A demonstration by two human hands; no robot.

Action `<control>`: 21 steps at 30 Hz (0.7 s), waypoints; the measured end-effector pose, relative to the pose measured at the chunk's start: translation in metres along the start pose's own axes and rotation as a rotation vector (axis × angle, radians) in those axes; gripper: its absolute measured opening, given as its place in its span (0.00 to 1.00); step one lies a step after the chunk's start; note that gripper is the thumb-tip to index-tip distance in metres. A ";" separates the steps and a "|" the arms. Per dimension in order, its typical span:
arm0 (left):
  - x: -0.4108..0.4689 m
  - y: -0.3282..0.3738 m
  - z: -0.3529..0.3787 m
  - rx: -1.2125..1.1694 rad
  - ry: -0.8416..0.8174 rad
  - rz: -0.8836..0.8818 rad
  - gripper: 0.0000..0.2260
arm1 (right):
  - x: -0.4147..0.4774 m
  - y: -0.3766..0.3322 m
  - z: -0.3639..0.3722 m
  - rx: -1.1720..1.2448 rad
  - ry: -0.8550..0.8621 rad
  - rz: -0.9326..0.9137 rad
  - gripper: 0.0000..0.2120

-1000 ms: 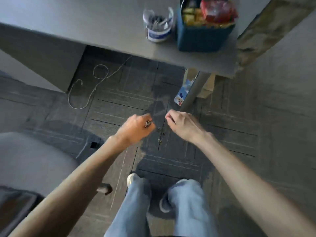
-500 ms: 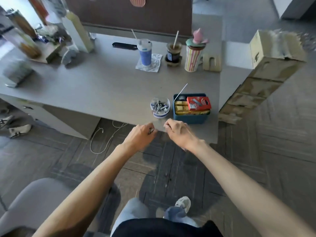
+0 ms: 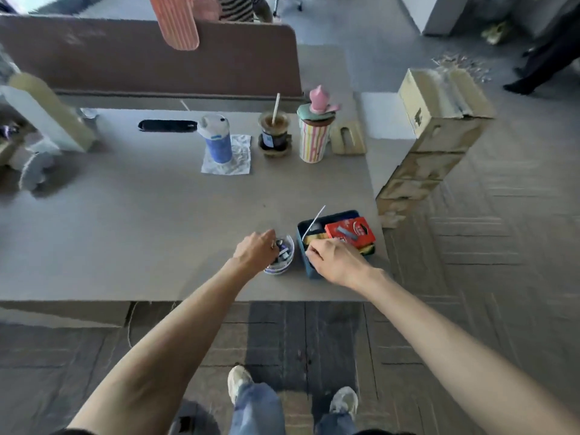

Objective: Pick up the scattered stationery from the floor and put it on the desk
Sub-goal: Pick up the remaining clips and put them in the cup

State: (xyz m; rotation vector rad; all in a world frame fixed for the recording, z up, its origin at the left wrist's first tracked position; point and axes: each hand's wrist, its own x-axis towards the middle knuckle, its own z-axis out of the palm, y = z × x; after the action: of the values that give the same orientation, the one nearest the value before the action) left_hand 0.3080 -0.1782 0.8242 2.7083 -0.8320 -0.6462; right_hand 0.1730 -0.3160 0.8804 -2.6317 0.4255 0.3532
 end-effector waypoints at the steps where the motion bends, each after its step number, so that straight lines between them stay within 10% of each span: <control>1: 0.006 0.000 0.001 0.011 -0.008 0.015 0.10 | 0.003 -0.001 -0.003 -0.010 0.006 0.002 0.14; 21: 0.026 -0.016 0.009 -0.141 0.101 0.208 0.14 | 0.014 -0.001 -0.025 0.044 0.071 0.017 0.10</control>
State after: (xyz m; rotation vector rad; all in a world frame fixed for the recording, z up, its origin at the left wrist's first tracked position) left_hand 0.3308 -0.1813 0.8016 2.4639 -0.9859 -0.4988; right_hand 0.1903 -0.3298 0.8978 -2.6051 0.4731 0.2533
